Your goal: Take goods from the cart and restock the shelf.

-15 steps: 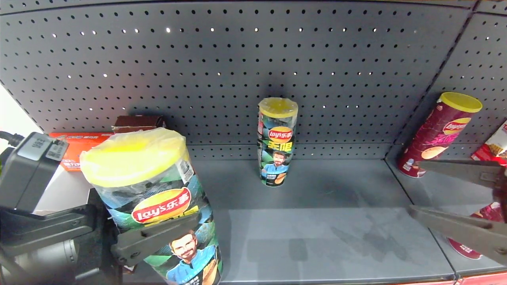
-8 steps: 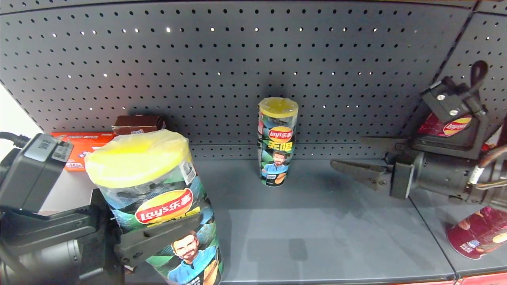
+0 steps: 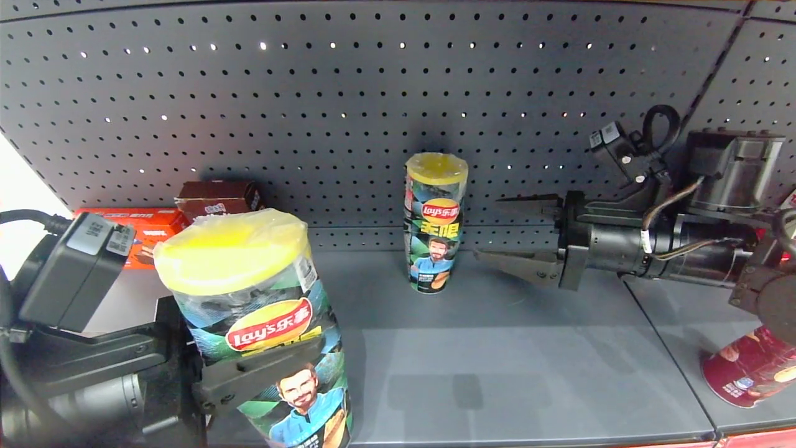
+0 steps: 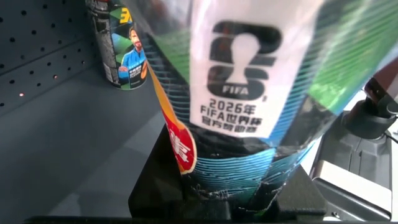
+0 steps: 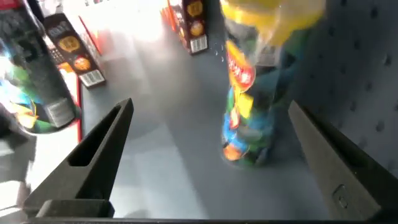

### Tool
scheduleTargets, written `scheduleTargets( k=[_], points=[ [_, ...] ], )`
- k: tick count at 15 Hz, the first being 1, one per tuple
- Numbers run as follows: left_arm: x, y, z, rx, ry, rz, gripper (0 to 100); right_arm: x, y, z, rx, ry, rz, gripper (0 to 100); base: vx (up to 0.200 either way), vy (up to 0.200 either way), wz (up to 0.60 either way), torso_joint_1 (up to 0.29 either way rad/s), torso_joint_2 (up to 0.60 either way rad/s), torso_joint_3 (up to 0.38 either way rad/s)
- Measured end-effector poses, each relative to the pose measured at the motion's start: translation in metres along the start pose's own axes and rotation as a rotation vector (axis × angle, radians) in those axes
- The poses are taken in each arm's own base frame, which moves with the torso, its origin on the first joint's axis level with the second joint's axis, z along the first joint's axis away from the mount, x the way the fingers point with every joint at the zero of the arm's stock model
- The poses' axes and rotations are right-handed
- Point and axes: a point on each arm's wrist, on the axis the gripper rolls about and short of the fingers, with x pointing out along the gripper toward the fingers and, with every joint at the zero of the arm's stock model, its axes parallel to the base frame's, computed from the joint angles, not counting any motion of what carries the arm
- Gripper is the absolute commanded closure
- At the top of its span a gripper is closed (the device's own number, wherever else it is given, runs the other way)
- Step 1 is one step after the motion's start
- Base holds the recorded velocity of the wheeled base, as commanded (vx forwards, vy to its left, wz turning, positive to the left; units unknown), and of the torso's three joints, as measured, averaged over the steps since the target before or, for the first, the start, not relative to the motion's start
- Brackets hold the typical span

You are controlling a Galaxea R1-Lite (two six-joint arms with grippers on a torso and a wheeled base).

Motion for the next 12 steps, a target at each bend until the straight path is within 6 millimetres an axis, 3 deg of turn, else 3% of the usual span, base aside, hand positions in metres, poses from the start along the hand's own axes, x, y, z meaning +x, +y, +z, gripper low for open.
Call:
scheduleTargets(
  k=[3, 12],
  points=[
    [0.003, 0.001, 0.002, 0.007, -0.017, -0.004, 100, 0.007, -0.02, -0.013, -0.032, -0.005, 0.013, 0, 0.0, 0.0, 0.0, 0.0, 0.0, 0.0],
    [0.006, 0.003, -0.001, 0.0, -0.004, -0.003, 100, 0.041, -0.046, -0.042, -0.008, 0.015, 0.038, 0, 0.0, 0.0, 0.0, 0.0, 0.0, 0.0]
  ],
)
